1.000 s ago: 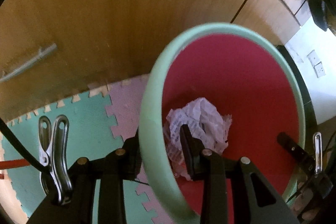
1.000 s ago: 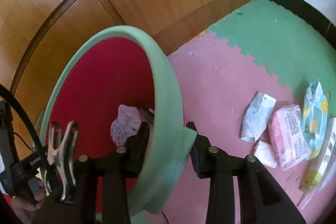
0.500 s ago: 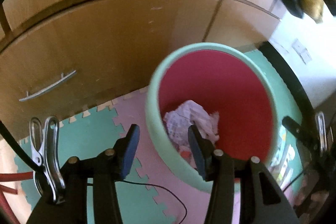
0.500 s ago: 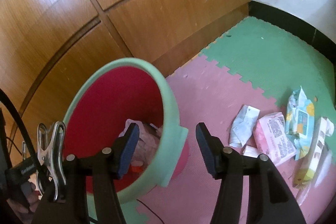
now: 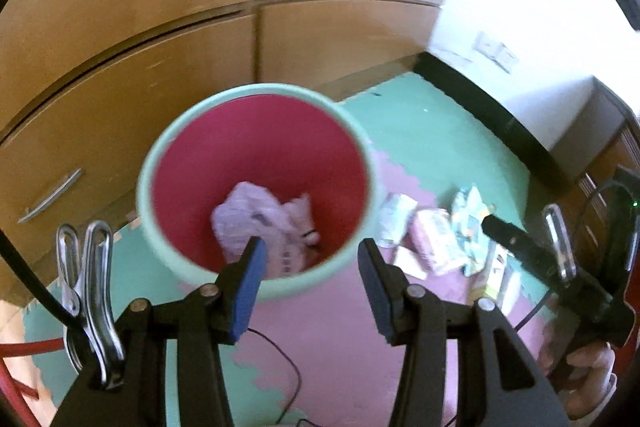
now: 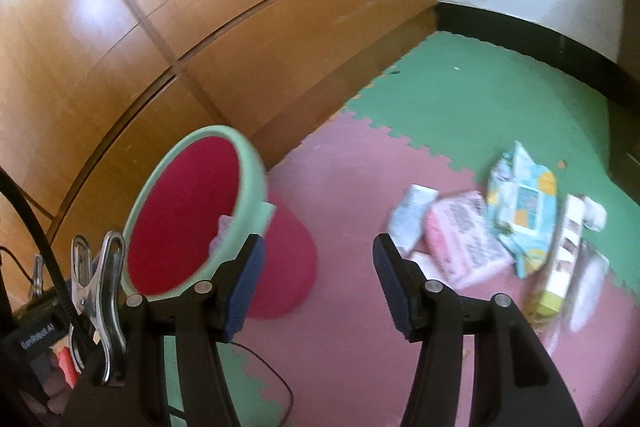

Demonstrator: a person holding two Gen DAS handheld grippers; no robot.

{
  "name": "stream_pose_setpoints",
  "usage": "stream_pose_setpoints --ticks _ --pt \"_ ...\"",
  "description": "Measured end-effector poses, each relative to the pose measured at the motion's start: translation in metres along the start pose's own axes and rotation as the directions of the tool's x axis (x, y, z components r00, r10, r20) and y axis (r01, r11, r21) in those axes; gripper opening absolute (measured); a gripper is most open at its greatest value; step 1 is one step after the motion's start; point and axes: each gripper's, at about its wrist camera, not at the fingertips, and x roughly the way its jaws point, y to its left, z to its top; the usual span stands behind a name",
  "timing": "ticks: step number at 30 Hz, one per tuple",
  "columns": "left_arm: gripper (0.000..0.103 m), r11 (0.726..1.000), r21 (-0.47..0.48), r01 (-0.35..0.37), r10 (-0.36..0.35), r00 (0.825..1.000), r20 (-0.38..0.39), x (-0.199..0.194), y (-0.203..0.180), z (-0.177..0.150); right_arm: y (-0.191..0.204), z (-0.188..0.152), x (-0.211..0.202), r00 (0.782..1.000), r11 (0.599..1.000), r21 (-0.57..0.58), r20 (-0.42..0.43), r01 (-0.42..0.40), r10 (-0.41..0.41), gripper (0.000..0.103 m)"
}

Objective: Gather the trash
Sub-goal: 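Move both tools toward the pink printed snack bag on the mat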

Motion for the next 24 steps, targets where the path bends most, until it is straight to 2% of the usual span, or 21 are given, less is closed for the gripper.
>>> stream_pose_setpoints --ticks 3,10,17,24 --pt "0.050 0.998 0.054 0.019 -0.019 1.000 0.000 0.001 -0.036 -0.008 -0.030 -0.013 -0.017 1.000 0.999 0.022 0.016 0.025 -0.026 0.057" --pt "0.050 0.986 0.148 0.078 -0.070 0.996 -0.056 0.017 -0.116 -0.028 -0.108 -0.041 -0.041 0.998 0.989 0.132 0.006 0.063 -0.064 0.057" --pt "0.050 0.981 0.145 0.129 -0.111 0.986 -0.127 0.055 -0.179 -0.044 -0.173 -0.054 -0.051 0.997 0.977 0.194 -0.026 0.082 -0.079 0.057" --pt "0.050 0.975 0.155 0.158 -0.129 0.975 -0.183 0.108 -0.212 -0.048 -0.217 -0.058 -0.047 0.994 0.966 0.236 -0.040 0.111 -0.104 0.057"
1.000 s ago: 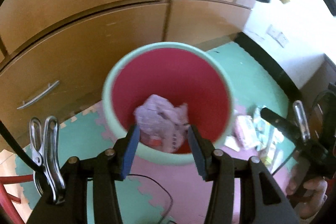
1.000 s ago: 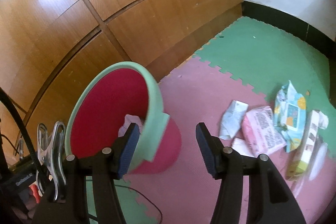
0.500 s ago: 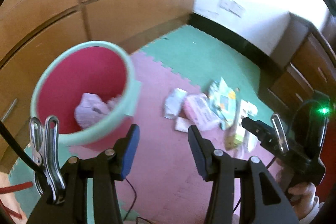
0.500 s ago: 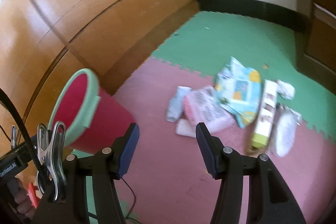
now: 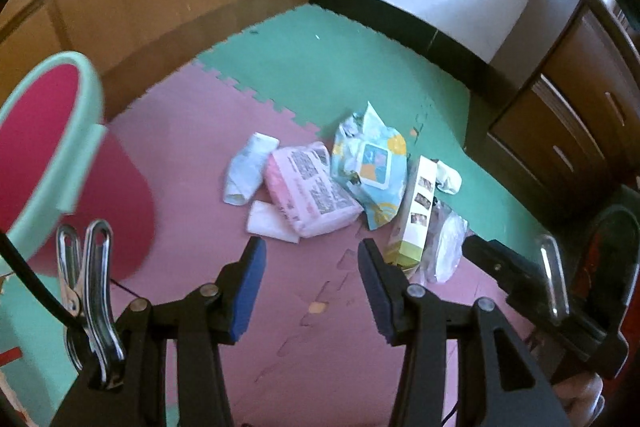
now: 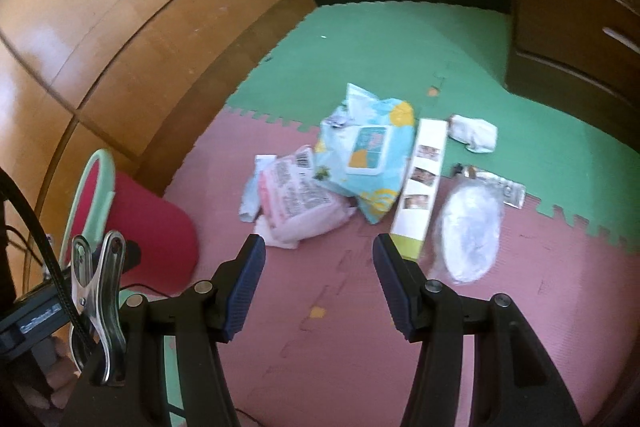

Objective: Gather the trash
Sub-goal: 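Move both tools toward the pink printed snack bag on the mat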

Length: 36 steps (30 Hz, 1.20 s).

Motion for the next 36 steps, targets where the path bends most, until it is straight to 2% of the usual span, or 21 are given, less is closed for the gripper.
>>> stream_pose_setpoints --ticks 6,12,19,25,29,36 --pt "0.050 1.000 0.019 0.002 -0.002 1.000 -0.013 0.043 0.002 0.013 -0.022 0.001 0.024 0.999 0.999 0.049 -0.039 -0.013 0.015 0.057" --pt "0.050 0.997 0.067 0.031 -0.031 0.999 -0.013 0.089 0.008 0.032 -0.024 0.008 0.064 0.996 0.994 0.102 -0.072 -0.047 0.054 0.057" --pt "0.050 0.997 0.059 0.051 -0.047 0.996 -0.082 0.149 0.029 0.051 -0.015 0.020 0.114 0.994 0.991 0.131 -0.098 -0.034 0.047 0.057" --pt "0.050 0.996 0.012 0.088 -0.085 0.985 -0.152 0.187 0.051 0.052 -0.007 0.020 0.156 0.987 0.987 0.159 -0.158 -0.004 0.029 0.057" --pt "0.050 0.990 -0.022 0.136 -0.138 0.969 -0.204 0.205 0.061 0.054 -0.009 0.020 0.177 0.982 0.981 0.191 -0.190 0.026 0.011 0.057" --pt "0.050 0.980 -0.093 0.176 -0.193 0.952 -0.239 0.231 0.067 0.061 -0.009 0.024 0.206 0.975 0.975 0.211 -0.222 0.071 -0.023 0.057"
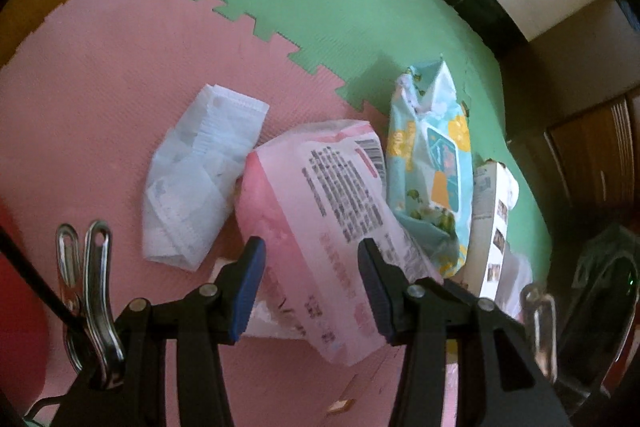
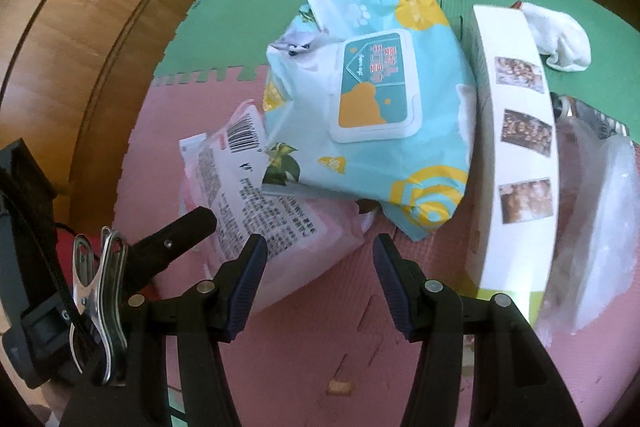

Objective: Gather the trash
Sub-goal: 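Move both tools toward the pink printed snack bag on the mat, then close both tools on the pink printed snack bag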

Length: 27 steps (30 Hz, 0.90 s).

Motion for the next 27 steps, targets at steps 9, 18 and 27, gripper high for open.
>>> stream_pose_setpoints --ticks 9,18,27 --pt "0.049 0.998 -0.045 0.041 -0.042 0.999 -0.025 0.020 0.008 -0.004 0.002 -0.002 0.022 1.000 1.000 0.016 -0.012 0.006 -0.006 0.043" --pt "0.023 0.998 -0.050 0.027 -0.027 1.000 -0.005 0.027 0.009 -0.015 0.001 -0.017 0.031 0.999 1.000 -0.002 0.043 0.007 -0.007 0.024" --pt "0.046 0.998 -0.027 -0.056 0.059 0.988 0.141 0.003 0.015 -0.032 0.000 -0.041 0.015 0.989 0.999 -0.040 0.147 -0.025 0.031 0.011"
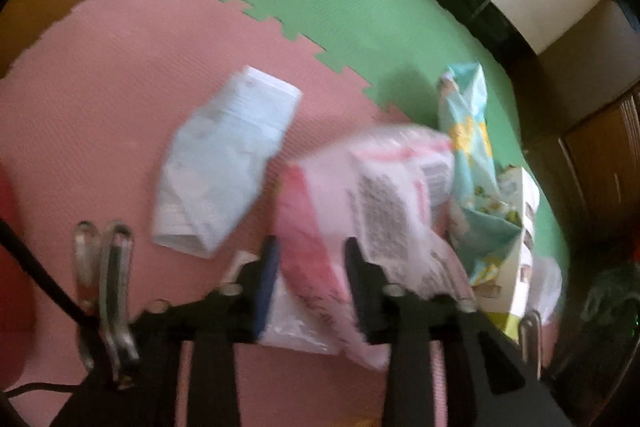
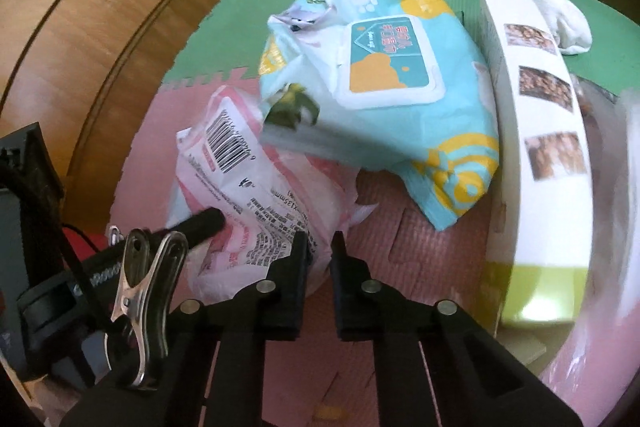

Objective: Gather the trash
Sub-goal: 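Close both tools on the pink printed snack bag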

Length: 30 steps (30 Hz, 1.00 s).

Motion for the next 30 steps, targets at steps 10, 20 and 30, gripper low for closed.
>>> stream_pose_setpoints --ticks 10,20,30 --pt "0.055 0.995 0.040 0.091 -0.090 0.996 -0.021 0.008 -0.004 -0.005 -0.005 -0.024 -0.014 1.000 1.000 -0.015 0.000 0.000 0.000 0.011" --pt "0.012 0.991 0.071 0.117 -0.114 0.993 -0.041 -0.013 -0.023 -0.016 -0.017 -0.025 -0.040 1.000 1.000 -0.024 -0.011 0.015 -0.015 0.011" --pt "0.011 0.981 0.184 0.063 -0.076 0.995 0.061 -0.086 -0.047 -0.044 -0.011 -0.048 -0.088 0.999 0.999 -0.031 0.039 -0.011 0.012 0.011"
